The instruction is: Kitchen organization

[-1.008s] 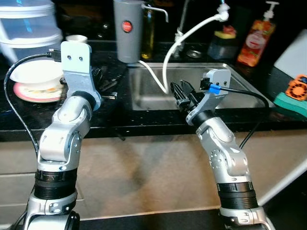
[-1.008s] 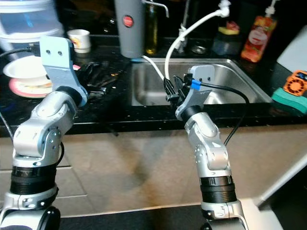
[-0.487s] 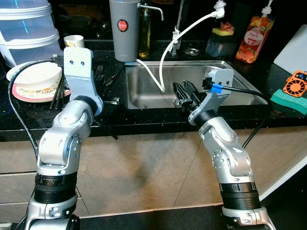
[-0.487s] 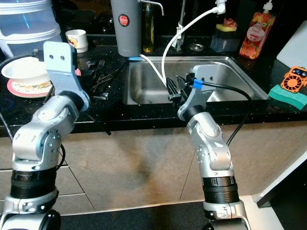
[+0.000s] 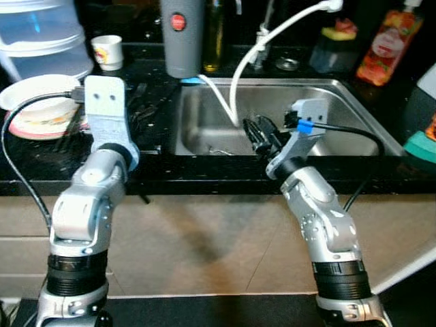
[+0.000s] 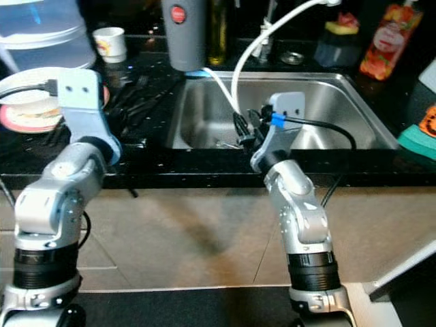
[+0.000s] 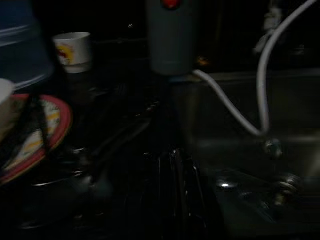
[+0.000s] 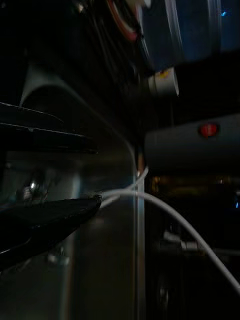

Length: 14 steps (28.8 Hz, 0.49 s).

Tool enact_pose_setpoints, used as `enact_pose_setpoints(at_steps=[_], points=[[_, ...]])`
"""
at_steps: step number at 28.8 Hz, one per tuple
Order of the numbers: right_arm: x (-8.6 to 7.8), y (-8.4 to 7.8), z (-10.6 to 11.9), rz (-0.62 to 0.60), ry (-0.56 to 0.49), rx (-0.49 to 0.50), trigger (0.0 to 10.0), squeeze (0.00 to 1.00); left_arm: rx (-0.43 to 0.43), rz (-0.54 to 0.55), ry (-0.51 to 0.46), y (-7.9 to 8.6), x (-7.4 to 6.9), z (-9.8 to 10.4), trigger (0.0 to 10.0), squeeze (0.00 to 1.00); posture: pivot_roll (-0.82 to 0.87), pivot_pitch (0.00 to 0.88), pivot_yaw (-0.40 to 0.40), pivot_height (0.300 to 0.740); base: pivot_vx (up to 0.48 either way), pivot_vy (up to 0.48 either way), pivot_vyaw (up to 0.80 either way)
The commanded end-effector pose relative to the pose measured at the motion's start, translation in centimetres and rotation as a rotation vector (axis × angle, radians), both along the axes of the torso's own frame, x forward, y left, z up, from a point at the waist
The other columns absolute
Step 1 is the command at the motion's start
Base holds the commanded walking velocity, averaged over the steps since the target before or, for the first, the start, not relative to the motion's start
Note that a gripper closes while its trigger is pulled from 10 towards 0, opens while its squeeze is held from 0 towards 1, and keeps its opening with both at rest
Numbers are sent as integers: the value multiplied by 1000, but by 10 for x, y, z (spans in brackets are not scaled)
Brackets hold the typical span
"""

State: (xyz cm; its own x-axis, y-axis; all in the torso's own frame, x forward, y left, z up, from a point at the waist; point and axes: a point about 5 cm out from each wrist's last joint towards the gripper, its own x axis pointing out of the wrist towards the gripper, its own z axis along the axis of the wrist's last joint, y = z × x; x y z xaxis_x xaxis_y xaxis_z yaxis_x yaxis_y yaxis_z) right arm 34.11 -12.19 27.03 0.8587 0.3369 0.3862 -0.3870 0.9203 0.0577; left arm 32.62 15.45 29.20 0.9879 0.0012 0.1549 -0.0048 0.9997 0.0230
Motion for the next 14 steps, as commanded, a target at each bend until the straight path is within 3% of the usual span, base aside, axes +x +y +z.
enact_pose_setpoints(at_steps=[1,4,5,7,10,14], points=[[-4,7,0,29,0,-2,10000,0,-42,-32,-39,2,-3,1,10000,0,-22,131,-37,740,0,0,0],[-5,8,0,35,1,-8,10000,0,-50,-64,-78,2,-7,6,10000,0,-23,132,-39,740,0,0,0],[-5,7,-1,41,3,-19,10000,0,21,-9,-68,5,-9,9,10000,0,-22,133,-41,740,0,0,0],[-5,7,-1,42,5,-23,10000,0,49,30,-22,7,-9,5,10000,0,-22,132,-41,740,0,0,0],[-6,6,-2,59,5,-36,10000,0,-71,54,158,4,-13,-7,10000,0,-30,129,-37,740,0,0,0],[-7,6,-2,77,2,-39,10000,0,-137,116,142,-1,-15,-6,10000,0,-35,124,-39,740,0,0,0]])
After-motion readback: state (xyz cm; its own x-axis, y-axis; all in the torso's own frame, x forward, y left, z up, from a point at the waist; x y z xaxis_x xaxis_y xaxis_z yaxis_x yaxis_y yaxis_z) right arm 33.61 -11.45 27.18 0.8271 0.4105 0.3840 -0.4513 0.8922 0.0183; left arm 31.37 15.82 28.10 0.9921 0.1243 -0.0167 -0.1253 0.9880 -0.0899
